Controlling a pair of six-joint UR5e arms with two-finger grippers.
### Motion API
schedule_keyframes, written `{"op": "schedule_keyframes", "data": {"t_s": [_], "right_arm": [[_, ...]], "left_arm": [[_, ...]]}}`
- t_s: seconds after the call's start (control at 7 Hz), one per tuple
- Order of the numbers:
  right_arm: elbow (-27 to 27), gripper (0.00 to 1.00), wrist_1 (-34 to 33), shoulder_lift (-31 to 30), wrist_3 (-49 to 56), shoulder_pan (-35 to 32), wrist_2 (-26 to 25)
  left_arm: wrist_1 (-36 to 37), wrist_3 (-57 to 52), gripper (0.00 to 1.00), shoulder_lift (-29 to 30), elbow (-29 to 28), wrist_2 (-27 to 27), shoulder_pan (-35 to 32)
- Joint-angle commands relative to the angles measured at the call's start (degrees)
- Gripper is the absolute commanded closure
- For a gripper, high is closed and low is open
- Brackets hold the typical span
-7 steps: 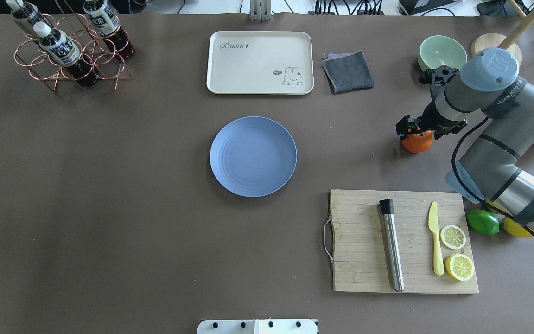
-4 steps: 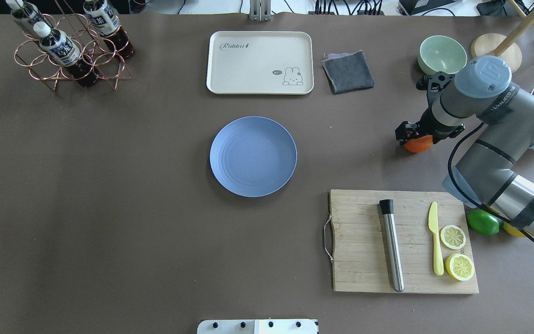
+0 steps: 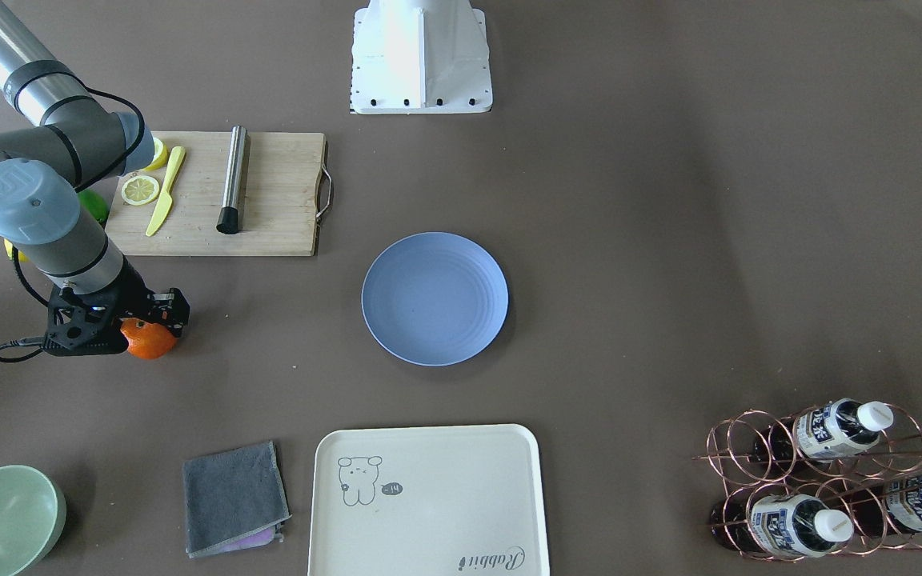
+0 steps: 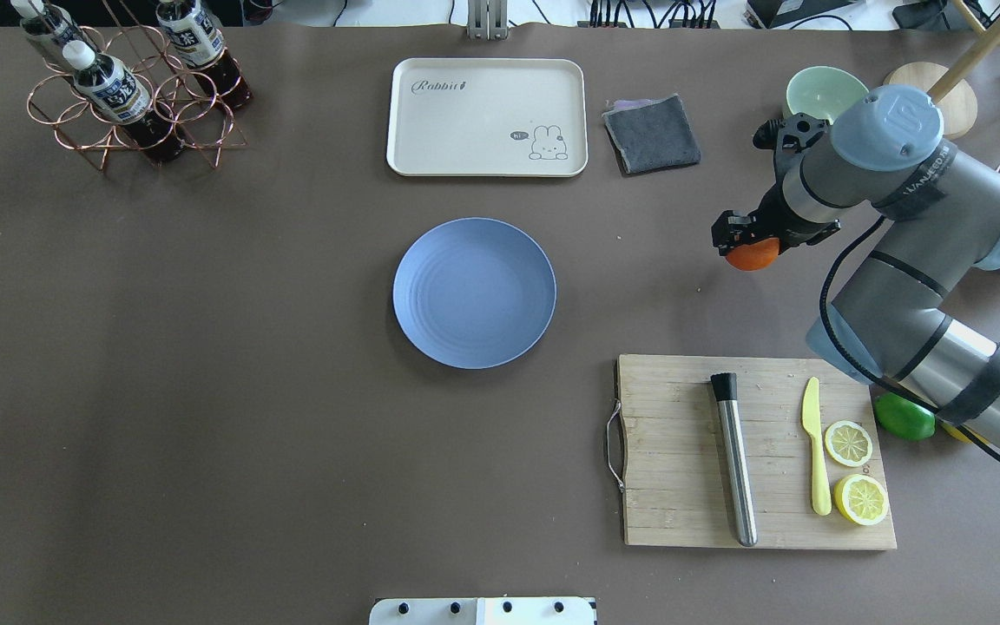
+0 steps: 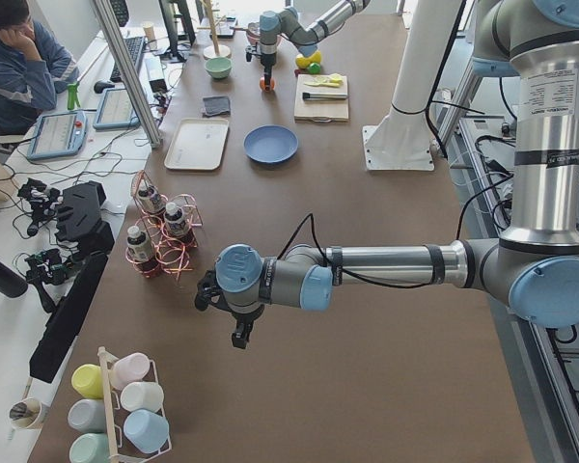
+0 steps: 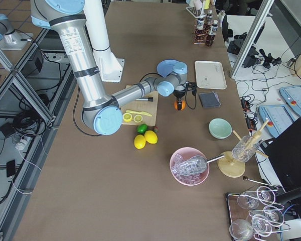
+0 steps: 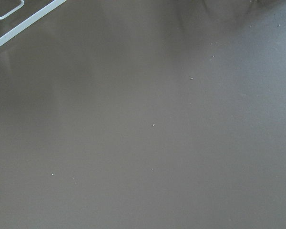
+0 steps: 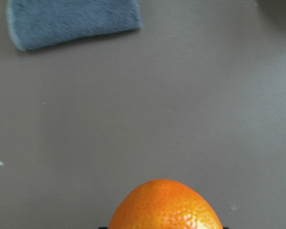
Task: Pick orange to plate
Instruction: 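Carry the orange with the right gripper over the blue plate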
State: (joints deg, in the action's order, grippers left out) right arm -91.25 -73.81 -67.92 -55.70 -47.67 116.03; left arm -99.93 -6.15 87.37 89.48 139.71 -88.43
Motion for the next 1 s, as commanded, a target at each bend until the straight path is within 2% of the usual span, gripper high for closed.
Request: {"op": "schedule_keyframes", "data": {"t_s": [0.0,0.14,0.29,0.57,0.71,0.86], "right_arm": [[-0.16,1.00,-6.48,10.48,-16.02,5.71,-3.06],[0.37,1.00,-9.57,15.14,-25.68,10.01,-8.40],[3.59,1.00,-12.82,21.11,-28.82,12.66,-10.28],[11.93,1.00,-12.94,29.39,-33.58,17.15,-14.33],[15.54,1.00,-12.59,31.43,-34.64,18.65,-16.17],[16.45,1.00,-12.50,31.54,-34.74,19.97,-17.58]], "left_arm": [[0.00,0.00,0.01,-0.01,-0.01,0.04,0.01],[0.00,0.00,0.01,-0.01,-0.01,0.13,0.01],[0.00,0.00,0.01,-0.10,-0.10,0.13,0.01],[0.00,0.00,0.01,-0.88,0.08,0.13,0.01],[0.00,0.00,0.01,-1.06,0.16,0.13,0.01],[0.00,0.00,0.01,-1.24,0.16,0.21,0.01]]}}
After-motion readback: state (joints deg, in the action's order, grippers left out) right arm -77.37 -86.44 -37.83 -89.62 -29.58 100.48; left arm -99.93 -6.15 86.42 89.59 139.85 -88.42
